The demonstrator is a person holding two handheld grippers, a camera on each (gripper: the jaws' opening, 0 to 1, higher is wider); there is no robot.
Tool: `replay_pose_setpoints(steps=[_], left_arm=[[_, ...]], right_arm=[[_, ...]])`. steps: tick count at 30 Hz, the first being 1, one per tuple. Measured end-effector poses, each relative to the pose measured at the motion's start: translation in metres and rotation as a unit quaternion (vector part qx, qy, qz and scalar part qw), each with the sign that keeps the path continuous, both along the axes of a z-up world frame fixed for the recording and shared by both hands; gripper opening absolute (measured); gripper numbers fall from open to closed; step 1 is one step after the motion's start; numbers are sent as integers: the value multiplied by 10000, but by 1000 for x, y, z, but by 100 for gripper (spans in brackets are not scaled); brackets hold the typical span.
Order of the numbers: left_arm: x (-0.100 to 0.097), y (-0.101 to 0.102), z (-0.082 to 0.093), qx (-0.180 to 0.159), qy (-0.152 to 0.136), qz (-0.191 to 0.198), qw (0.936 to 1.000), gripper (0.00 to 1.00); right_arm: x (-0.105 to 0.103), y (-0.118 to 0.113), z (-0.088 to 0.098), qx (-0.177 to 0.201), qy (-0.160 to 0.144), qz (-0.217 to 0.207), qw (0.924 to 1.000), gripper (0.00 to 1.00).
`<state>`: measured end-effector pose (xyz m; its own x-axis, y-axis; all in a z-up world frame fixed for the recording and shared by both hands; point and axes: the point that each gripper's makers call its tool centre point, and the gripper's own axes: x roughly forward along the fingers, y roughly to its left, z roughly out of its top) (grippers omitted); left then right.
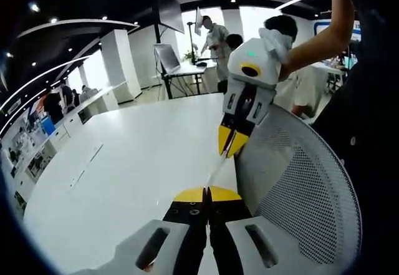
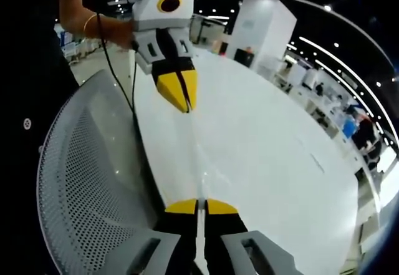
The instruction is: Open the resealable bag by pulling the two sides of the seal apart until the entire bag opening is separated and visibly accessible.
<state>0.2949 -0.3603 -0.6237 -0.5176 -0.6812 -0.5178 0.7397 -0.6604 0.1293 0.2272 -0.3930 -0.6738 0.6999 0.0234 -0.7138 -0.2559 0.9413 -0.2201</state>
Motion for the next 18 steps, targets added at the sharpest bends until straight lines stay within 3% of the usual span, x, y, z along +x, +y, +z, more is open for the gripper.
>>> replay_pose_setpoints(steps=[18], left_arm=[[4, 1, 2, -11, -11, 32, 10000, 0]], right_arm=[[-6, -5, -4, -37, 67, -94, 9999, 0]])
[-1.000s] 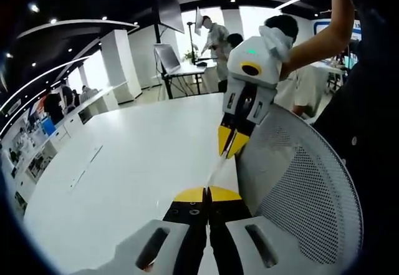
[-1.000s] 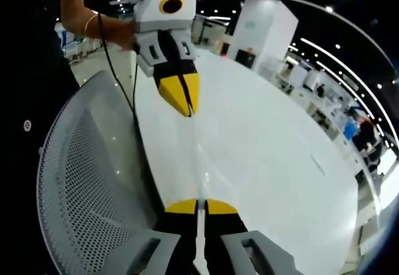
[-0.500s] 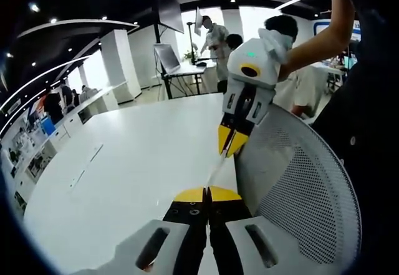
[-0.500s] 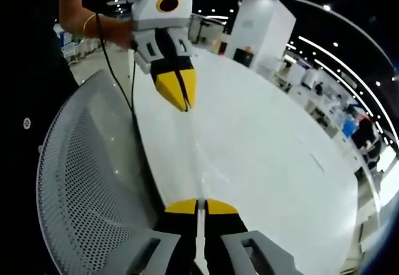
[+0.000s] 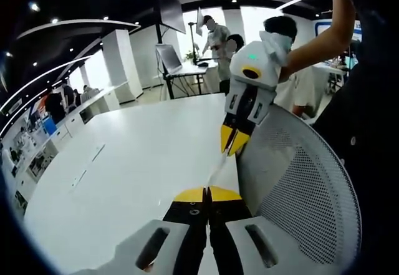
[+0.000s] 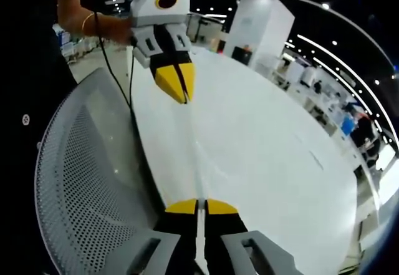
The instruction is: Open the resealable bag by pulling the two sides of the seal apart until the entire bag opening is separated and visibly accessible.
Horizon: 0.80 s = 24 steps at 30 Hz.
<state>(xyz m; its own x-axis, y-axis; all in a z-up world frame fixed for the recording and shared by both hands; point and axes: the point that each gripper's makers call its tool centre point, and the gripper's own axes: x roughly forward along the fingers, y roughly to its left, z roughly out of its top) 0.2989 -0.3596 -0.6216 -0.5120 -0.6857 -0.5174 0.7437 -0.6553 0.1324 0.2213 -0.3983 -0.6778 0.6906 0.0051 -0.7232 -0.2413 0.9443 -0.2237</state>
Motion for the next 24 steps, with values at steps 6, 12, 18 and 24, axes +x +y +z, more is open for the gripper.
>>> replay_pose_setpoints(steps=[6, 12, 18, 24], left_arm=[[2, 1, 1, -9, 13, 34, 10000, 0], [2, 1, 1, -8, 15, 27, 10000, 0], [5, 0, 2, -15, 50, 88, 9999, 0], [9, -3, 5, -51, 32, 140, 9999, 0]], right_arm=[[0, 0, 1, 19, -23, -22, 10000, 0], [0, 0, 1, -13, -7, -16, 10000, 0], [2, -1, 5, -65, -55, -44, 10000, 0], [5, -5, 11, -127, -153, -104, 9997, 0]])
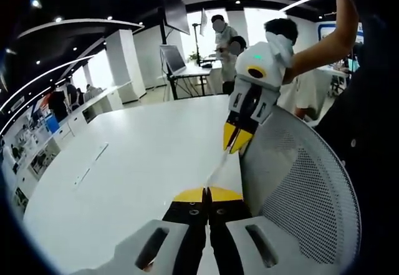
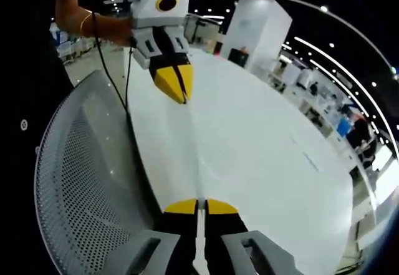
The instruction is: Open the resealable bag by pulling the two sides of the seal apart until the entire bag opening is separated and visibly accessible.
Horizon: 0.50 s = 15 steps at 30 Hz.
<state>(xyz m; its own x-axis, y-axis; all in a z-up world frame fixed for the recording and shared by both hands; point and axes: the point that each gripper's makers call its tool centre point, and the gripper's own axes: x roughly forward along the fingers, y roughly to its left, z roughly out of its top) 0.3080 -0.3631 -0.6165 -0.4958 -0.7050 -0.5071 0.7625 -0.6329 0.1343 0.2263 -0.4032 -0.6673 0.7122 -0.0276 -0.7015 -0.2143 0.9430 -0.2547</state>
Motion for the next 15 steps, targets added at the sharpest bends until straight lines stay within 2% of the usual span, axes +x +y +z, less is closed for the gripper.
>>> replay_pose_setpoints(steps=[15], left_arm=[[10, -22, 17, -165, 17, 200, 9997, 0]], right_arm=[[7, -19, 23, -54, -395, -296, 9988, 0]])
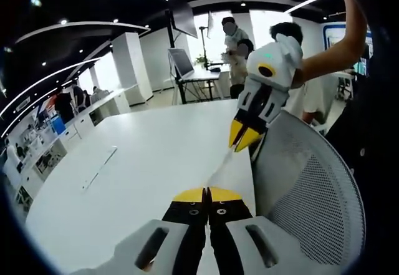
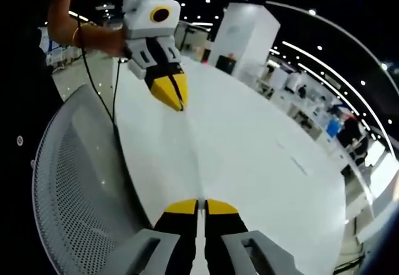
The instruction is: Open the resealable bag by pulling the two sides of the seal apart until the entire bag opening is separated and visibly accessible.
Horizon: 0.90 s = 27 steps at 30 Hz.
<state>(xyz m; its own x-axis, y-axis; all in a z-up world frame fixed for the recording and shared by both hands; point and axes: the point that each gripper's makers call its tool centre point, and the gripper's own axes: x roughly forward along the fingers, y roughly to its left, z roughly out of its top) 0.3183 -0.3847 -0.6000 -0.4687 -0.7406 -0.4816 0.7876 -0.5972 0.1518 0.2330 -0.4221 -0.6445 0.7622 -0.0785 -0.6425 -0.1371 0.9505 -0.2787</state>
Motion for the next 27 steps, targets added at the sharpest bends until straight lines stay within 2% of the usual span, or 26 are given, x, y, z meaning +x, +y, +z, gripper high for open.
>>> replay_pose_setpoints(steps=[6, 10, 15, 21, 27], left_arm=[[6, -5, 2, -42, -21, 156, 9999, 0], [14, -6, 0, -35, -159, 319, 9994, 0], [19, -4, 6, 20, -327, 377, 9988, 7], [18, -4, 25, 6, -470, 302, 9984, 14], [4, -6, 35, 91, -1001, -100, 9949, 17]], right_arm=[[3, -5, 10, -6, -169, -69, 9998, 0], [7, -2, 14, -61, -205, 18, 9998, 0], [10, 1, 15, -153, -208, 122, 9996, 0], [15, 6, 16, -280, -181, 321, 9989, 0], [18, 9, 18, -380, -182, 437, 9982, 0]])
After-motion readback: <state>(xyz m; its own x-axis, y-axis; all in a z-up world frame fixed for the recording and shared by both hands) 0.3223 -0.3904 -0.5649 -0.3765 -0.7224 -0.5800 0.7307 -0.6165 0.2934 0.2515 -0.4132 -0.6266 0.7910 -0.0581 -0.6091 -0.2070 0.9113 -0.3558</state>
